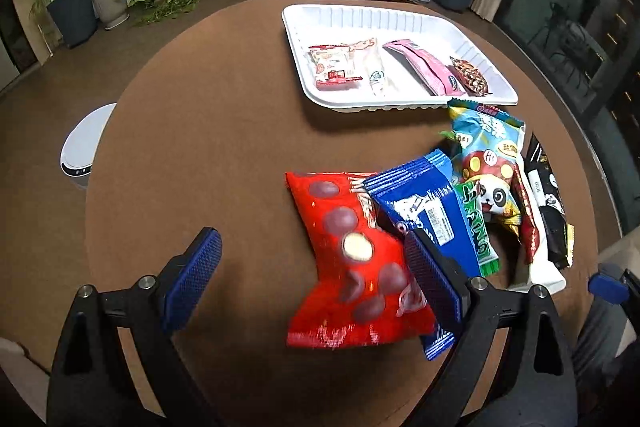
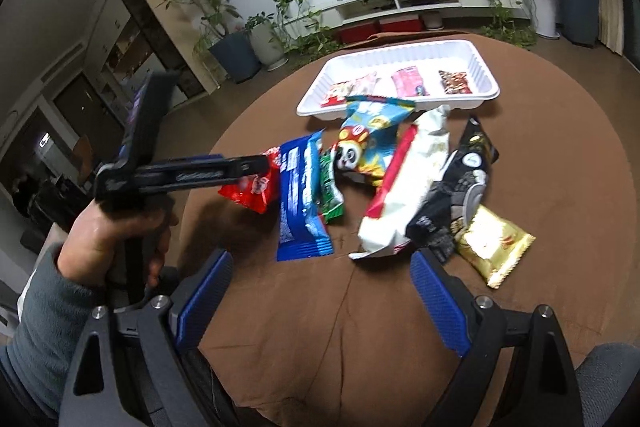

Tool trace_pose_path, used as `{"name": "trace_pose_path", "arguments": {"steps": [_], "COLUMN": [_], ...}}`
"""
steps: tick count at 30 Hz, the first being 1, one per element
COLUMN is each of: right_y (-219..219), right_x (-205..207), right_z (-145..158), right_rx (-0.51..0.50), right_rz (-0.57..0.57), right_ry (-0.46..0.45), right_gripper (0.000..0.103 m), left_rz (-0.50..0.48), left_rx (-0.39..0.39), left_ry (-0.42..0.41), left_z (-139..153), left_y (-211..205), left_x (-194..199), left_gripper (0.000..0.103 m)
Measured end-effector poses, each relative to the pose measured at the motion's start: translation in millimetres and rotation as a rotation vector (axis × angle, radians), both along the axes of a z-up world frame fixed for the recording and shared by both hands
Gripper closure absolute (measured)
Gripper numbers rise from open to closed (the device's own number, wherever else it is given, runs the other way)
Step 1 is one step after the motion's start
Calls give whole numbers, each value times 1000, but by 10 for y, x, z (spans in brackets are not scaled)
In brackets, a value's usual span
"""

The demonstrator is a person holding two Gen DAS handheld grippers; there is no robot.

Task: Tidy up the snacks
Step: 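Move the left gripper to the red Maltesers bag and grasp it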

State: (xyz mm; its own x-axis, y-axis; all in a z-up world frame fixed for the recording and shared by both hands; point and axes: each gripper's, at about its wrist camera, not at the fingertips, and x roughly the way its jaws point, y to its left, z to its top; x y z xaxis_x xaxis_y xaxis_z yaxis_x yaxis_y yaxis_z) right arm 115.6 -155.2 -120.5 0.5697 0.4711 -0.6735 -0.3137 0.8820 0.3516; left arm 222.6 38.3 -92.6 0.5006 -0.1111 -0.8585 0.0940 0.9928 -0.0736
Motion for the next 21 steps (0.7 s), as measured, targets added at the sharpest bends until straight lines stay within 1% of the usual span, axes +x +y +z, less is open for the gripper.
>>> {"name": "trace_pose_path", "arguments": {"steps": [5,10,15,18,21], "right_y": [45,-6,-283,-531,-780], "right_x": [0,-18,-36,14,115], "right_z": [-20,-27,-81,-113,-121], "right_rx": [-18,-22,6,16,3], "right_rz": [6,-21,-114,-190,-263], "right_ry": [2,-7,6,33,70], "right_gripper": [11,11,11,11,11], "left_rz": [-17,-17,-27,-31,-41], "left_rx": [28,46,70,70,79], "left_ry": [29,30,50,59,65], "left_z": [-86,-150,-253,-306,-345], "left_y": [-48,-44,-22,9,-8], "left_x": [105,162,194,232,262], "left_gripper": [10,10,10,10,10]}}
